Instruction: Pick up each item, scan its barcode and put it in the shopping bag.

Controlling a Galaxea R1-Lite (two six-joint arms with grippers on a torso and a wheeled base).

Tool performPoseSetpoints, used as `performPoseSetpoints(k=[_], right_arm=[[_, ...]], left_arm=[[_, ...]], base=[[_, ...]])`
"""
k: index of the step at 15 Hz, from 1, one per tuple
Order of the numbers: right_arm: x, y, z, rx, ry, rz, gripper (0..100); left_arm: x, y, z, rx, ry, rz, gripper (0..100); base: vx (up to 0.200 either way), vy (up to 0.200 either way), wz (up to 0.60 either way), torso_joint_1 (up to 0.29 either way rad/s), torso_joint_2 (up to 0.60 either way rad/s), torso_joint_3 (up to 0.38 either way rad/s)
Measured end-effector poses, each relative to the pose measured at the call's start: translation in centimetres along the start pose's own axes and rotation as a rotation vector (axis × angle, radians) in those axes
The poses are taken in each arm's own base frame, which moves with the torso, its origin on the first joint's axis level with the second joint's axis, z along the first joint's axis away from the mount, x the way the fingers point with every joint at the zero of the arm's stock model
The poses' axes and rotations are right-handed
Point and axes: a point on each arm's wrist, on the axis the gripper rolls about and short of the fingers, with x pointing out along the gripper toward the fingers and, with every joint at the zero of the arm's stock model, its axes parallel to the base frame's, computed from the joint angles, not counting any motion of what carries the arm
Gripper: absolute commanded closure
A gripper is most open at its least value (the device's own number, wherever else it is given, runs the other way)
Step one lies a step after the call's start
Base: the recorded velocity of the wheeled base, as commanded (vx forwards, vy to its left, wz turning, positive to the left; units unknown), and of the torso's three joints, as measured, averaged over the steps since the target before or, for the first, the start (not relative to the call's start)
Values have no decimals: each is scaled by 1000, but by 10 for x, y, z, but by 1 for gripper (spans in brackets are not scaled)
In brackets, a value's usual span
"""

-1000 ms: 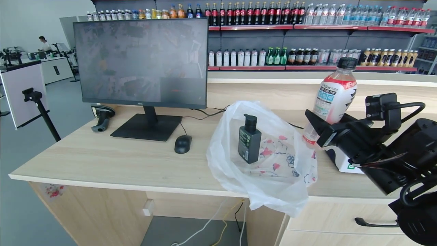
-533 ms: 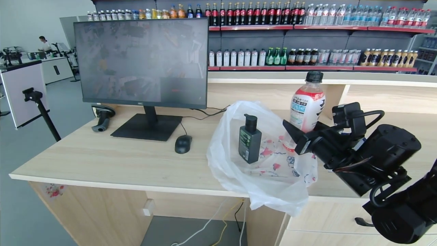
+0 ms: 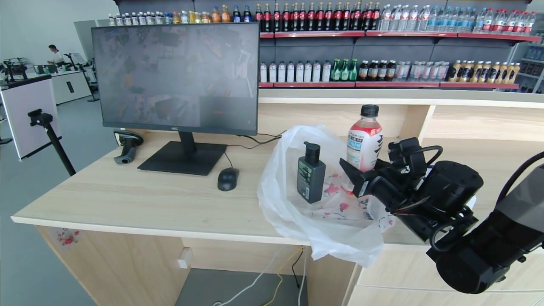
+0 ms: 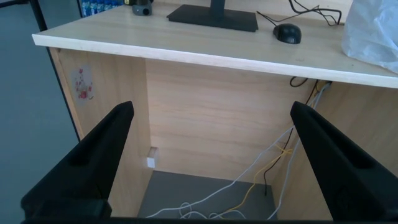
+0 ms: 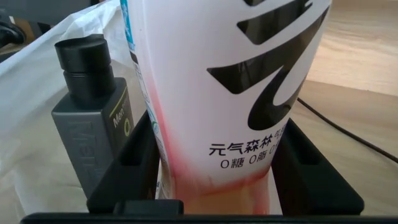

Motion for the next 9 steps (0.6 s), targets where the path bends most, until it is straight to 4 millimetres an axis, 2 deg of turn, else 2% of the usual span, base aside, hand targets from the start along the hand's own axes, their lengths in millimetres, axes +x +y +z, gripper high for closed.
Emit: performPoseSetpoints(k=[4,9], right_arm=[[7,0,-14,-1,32,-2,100],[8,1,-23,-1,49,0,100]], left_arm=[[0,0,0,0,0,0,0],[0,0,0,0,0,0,0]], base=[[0,0,0,0,0,0],[0,0,0,0,0,0]])
